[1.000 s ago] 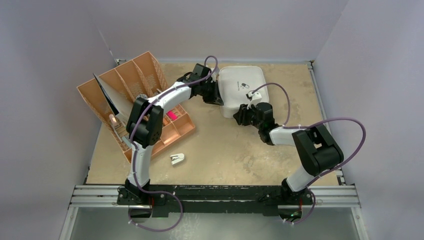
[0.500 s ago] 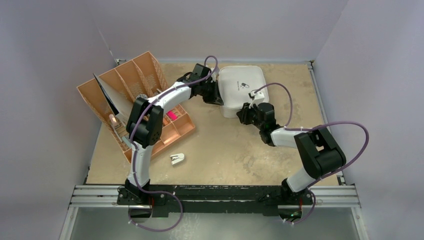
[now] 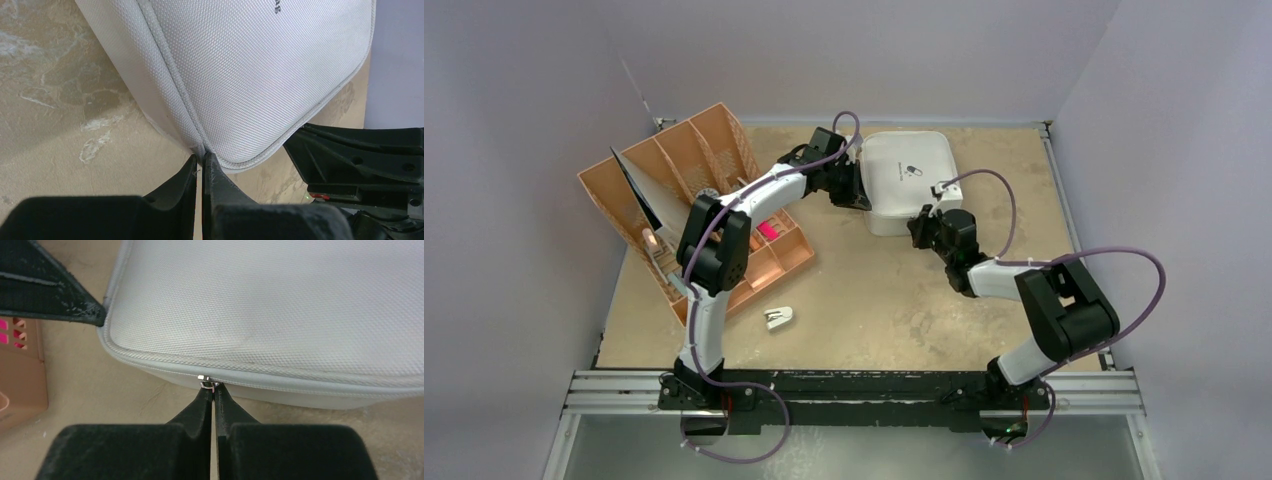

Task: Organize the medicine kit
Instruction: Zip the medicine box at the center of the board.

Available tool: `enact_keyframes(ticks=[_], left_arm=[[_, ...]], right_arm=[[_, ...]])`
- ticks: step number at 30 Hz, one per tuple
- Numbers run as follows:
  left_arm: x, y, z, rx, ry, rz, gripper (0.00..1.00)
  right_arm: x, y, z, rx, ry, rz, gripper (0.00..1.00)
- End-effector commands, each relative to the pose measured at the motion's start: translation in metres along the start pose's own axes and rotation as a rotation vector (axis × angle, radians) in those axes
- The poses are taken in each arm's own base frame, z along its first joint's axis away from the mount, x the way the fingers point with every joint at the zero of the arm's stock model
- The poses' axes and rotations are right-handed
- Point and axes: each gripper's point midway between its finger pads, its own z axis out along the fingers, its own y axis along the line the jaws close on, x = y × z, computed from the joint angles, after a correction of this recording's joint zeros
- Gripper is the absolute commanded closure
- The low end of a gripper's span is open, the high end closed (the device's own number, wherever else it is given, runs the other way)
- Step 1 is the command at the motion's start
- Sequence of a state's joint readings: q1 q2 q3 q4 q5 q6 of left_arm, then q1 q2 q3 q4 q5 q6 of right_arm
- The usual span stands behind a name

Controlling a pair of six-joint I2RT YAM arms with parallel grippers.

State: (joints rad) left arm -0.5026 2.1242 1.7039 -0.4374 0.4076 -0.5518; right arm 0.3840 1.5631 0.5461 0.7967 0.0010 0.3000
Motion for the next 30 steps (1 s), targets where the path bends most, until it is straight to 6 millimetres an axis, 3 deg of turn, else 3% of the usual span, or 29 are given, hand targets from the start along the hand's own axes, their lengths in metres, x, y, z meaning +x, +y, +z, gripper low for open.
enact_keyframes(ticks=[1, 11, 14, 18, 22, 25, 30], left_arm=[[0.045, 0.061, 0.01, -0.207, 0.132, -0.004, 1.0], [0.047, 0.068, 0.012, -0.227, 0.137, -0.009, 1.0], [0.038, 0.061, 0.008, -0.205, 0.115, 0.004, 1.0], [-0.002, 0.031, -0.017, -0.151, 0.021, 0.049, 1.0], [-0.038, -0.002, -0.055, -0.1, -0.081, 0.105, 0.82], [-0.047, -0.026, -0.08, -0.042, -0.14, 0.141, 0.68], [-0.037, -0.035, -0.094, 0.005, -0.168, 0.109, 0.65]], right_arm=[[-0.026, -0.037, -0.01, 0.186, -0.107, 0.049, 1.0], [-0.023, -0.08, -0.024, 0.345, -0.051, 0.057, 1.0], [-0.028, -0.077, -0.015, 0.309, -0.02, -0.005, 1.0], [-0.024, -0.043, -0.006, 0.142, 0.0, 0.014, 1.0], [-0.021, -0.01, -0.005, 0.068, 0.023, 0.002, 1.0], [-0.018, 0.011, -0.005, 0.037, 0.02, 0.027, 1.0], [-0.011, 0.054, -0.002, -0.044, 0.026, 0.03, 1.0]])
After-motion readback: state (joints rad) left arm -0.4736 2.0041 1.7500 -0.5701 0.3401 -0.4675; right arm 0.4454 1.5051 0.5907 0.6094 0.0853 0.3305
